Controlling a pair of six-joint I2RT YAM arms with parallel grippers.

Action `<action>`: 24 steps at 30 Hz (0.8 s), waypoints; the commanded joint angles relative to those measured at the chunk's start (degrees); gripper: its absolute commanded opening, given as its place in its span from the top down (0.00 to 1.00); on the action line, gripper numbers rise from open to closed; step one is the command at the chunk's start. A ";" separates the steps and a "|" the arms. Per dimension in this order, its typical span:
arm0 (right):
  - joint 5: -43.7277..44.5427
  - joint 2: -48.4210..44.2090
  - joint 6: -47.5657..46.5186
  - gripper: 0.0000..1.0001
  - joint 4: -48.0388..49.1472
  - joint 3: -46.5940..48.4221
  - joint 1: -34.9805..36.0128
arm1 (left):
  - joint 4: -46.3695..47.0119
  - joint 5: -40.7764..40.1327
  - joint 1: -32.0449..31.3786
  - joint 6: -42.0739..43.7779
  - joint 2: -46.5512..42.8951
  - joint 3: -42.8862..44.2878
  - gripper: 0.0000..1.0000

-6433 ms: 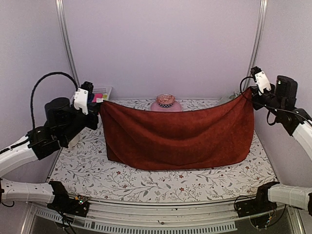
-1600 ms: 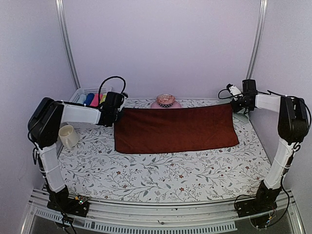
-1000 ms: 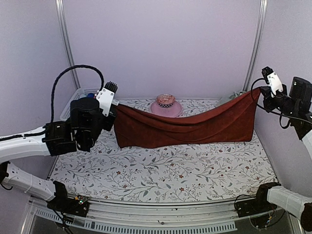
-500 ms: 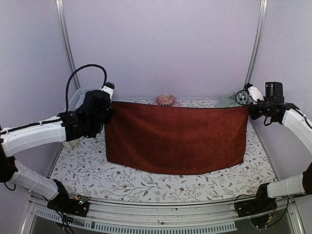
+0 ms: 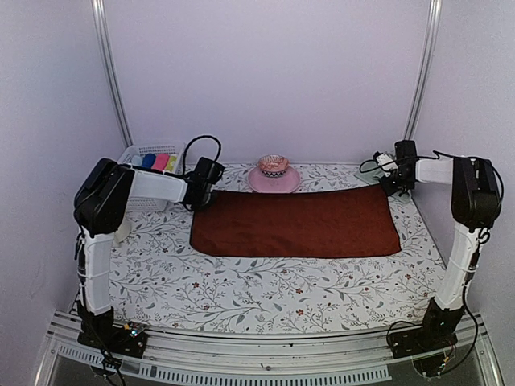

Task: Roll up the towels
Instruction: Pick up the towel from the center of the board.

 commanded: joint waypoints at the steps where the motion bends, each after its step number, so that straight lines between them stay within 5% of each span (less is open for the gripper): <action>1: 3.45 6.27 0.99 0.98 1.62 7.54 -0.30 | 3.37 1.57 1.74 4.32 3.99 6.44 1.00; 7: 6.28 6.51 1.96 0.98 0.97 8.37 0.72 | 4.35 1.92 2.71 7.09 6.23 7.64 1.00; 24: -0.85 -11.10 -0.56 0.98 2.38 -9.52 0.22 | 12.76 8.54 2.36 5.81 -12.65 -14.99 1.00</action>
